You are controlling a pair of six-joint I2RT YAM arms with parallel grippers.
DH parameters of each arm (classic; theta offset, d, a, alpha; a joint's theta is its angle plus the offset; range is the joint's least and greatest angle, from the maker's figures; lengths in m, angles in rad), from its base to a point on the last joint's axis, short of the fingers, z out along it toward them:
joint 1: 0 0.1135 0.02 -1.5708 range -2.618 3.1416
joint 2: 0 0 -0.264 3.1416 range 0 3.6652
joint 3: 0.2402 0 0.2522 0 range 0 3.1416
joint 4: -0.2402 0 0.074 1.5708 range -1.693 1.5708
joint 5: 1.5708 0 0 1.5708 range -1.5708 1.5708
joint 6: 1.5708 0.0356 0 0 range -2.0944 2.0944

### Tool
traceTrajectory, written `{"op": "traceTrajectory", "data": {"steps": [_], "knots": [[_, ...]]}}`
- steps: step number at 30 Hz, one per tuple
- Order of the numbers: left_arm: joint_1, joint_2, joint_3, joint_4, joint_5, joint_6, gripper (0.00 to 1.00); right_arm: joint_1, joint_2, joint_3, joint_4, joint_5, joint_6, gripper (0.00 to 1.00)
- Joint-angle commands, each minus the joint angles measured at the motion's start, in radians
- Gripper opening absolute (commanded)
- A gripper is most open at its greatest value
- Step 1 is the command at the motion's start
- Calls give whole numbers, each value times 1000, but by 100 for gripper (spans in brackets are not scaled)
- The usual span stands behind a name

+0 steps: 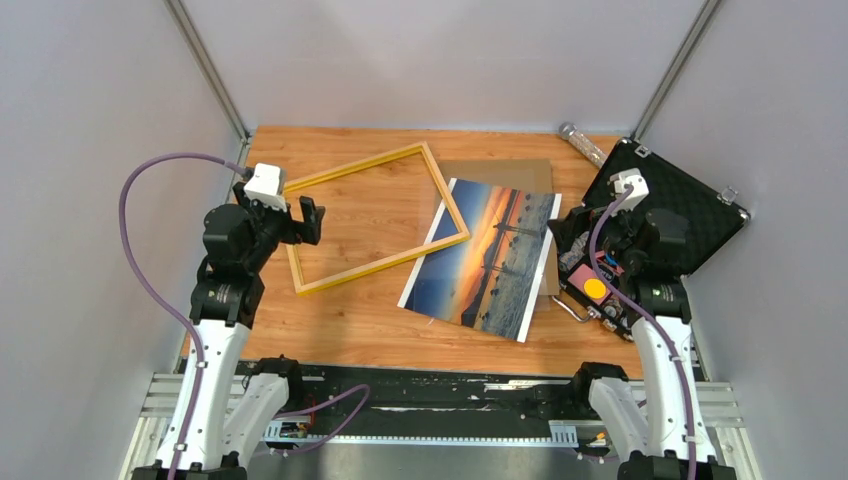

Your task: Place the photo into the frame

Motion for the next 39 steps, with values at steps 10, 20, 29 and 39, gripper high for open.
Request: {"op": "traceTrajectory", "data": {"steps": [10,20,29,39], "knots": [[6,13,8,-18,25,45,100,2,35,10,27,-28,-7,100],[7,141,108,-98,39,70,100,37,124,116,-21,-46,-19,100],[6,374,217,-132,116,15,100,157,302,273,-34,-49,-10,100],[-63,531,176,-54,216,116,100,353,586,316,53,45,11,100]]}}
